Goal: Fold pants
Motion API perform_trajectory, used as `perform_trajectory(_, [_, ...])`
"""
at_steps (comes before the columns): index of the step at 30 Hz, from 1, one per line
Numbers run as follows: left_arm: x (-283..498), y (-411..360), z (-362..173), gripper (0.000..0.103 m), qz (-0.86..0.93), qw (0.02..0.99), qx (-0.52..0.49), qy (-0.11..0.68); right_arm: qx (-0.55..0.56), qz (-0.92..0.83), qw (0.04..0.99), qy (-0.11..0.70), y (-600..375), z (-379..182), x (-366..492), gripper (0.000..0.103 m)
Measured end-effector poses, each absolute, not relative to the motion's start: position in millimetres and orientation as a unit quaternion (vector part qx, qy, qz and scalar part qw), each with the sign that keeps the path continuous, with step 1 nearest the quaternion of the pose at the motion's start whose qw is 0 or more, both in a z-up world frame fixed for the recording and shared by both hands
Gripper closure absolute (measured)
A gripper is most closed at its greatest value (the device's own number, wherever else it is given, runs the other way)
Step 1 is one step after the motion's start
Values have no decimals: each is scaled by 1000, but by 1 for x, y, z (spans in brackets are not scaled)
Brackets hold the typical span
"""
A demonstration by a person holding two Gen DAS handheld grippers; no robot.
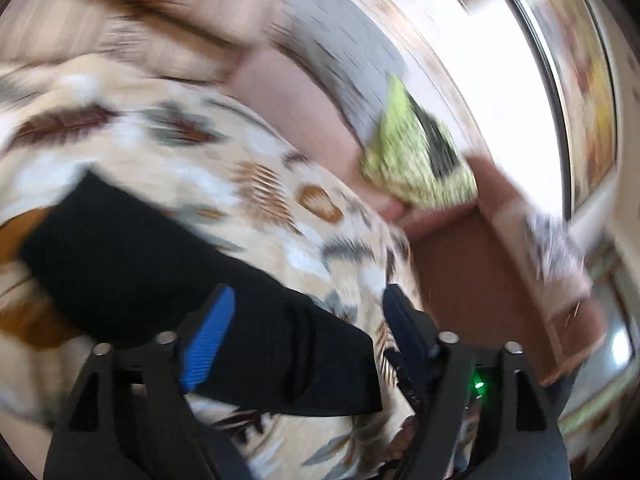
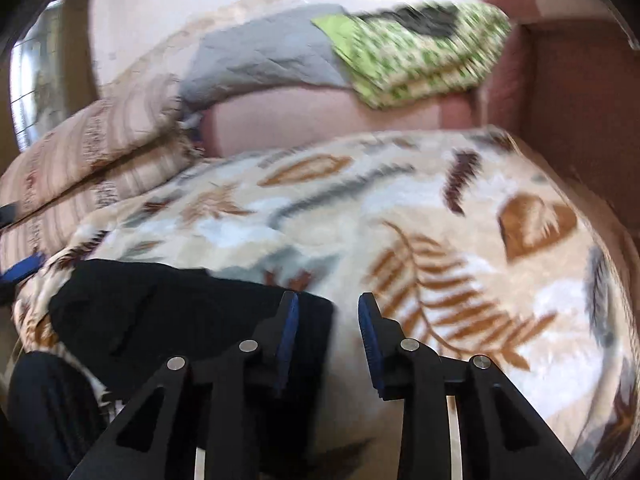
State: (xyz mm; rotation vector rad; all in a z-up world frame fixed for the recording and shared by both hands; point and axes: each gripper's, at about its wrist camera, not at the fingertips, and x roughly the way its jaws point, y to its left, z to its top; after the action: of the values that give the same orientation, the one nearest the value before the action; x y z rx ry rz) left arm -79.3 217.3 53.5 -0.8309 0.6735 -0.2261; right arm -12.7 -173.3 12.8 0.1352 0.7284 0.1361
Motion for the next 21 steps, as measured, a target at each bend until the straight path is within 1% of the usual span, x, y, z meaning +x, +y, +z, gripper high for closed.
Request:
perform_trajectory(2, [-93, 247, 36, 20, -67, 836, -442, 319, 83, 56, 925, 366, -181, 4, -10, 71])
perform_trajectory(3, [-102, 266, 18, 20, -41, 814, -481, 324, 86, 48, 924, 370, -184, -1, -9, 71])
perform_trajectory(5, [-108, 287, -13, 20, -10, 783, -525, 332, 85, 39, 922, 377, -185, -8, -8, 71])
perform_trajectory(8, [-106, 297, -45, 21, 5, 753, -564, 340, 75, 40, 923, 376, -182, -10, -9, 70])
perform_trajectory(9, [-104, 299, -54, 21, 5, 744, -576, 339, 71, 42, 923, 375, -181, -10, -9, 67])
perform_trajectory(10, [-103, 301, -60, 21, 7, 737, -586, 336, 67, 41, 924, 375, -180, -11, -10, 67])
perform_trajectory(12, [-98, 308, -65, 21, -11, 728, -608, 316, 69, 42, 923, 376, -180, -11, -9, 67])
perform_trajectory(17, [-80, 324, -71, 21, -29, 732, -622, 276, 76, 43, 923, 375, -182, -13, -9, 67])
perform_trajectory(21, [-83, 326, -68, 21, -29, 739, -620, 263, 78, 43, 923, 375, -182, -12, -9, 67])
